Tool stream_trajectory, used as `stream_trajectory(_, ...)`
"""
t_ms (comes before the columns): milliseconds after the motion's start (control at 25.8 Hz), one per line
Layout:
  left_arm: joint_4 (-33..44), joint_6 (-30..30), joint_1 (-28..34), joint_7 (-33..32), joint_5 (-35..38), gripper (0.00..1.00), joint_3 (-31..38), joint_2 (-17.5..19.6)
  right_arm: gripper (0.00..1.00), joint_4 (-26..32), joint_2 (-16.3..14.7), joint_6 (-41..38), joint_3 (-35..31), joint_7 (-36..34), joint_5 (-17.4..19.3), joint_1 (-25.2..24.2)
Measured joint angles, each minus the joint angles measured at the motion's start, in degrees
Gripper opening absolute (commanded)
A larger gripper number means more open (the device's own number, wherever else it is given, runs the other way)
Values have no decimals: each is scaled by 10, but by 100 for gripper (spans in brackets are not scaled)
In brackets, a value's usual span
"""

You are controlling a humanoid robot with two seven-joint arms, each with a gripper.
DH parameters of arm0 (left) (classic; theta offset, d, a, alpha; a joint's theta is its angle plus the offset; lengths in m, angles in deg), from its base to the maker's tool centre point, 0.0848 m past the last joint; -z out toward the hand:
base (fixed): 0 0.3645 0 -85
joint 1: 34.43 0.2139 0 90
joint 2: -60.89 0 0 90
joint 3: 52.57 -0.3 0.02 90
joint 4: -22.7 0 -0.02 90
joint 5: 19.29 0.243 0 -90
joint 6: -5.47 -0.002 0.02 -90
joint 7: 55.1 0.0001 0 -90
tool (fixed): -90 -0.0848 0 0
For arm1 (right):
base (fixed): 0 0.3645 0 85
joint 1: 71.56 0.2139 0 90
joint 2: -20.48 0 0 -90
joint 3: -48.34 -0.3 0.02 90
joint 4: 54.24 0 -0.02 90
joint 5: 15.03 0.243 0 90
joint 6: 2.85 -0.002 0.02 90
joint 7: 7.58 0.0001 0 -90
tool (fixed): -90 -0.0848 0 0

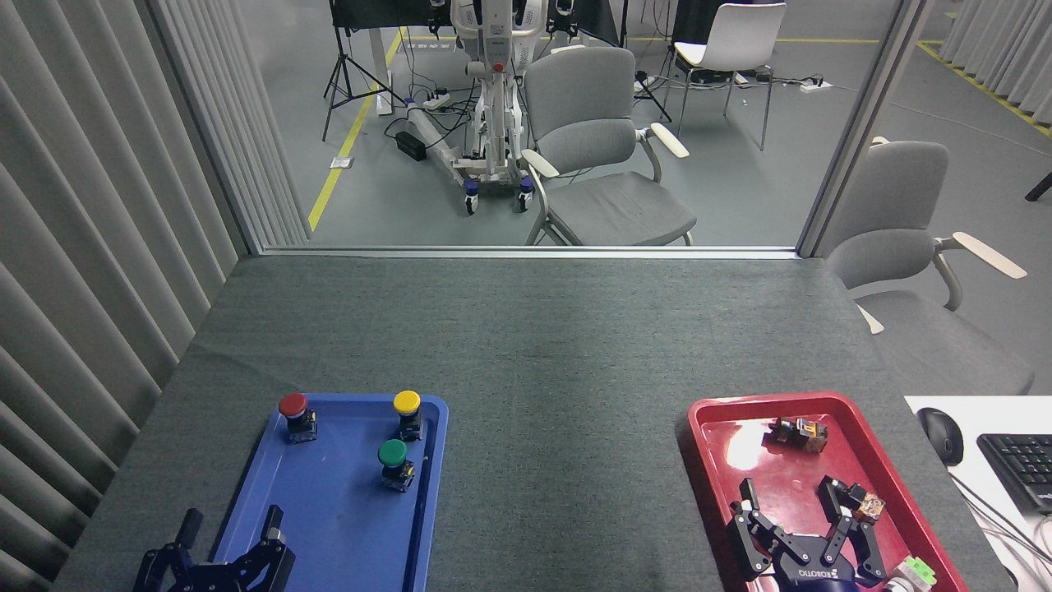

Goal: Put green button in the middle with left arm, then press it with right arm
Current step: 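Reach the left gripper toward the green button in the blue tray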

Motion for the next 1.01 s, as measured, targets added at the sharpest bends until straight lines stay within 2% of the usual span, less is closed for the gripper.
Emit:
stream_trajectory(504, 33, -20, 5, -19, 11, 100, 0, -7, 100, -2, 6, 20, 2, -6, -4, -7)
stream_trajectory(1007, 22, 41, -10, -26, 7, 100, -23, -7, 100, 0, 6, 23, 2, -11, -11, -10)
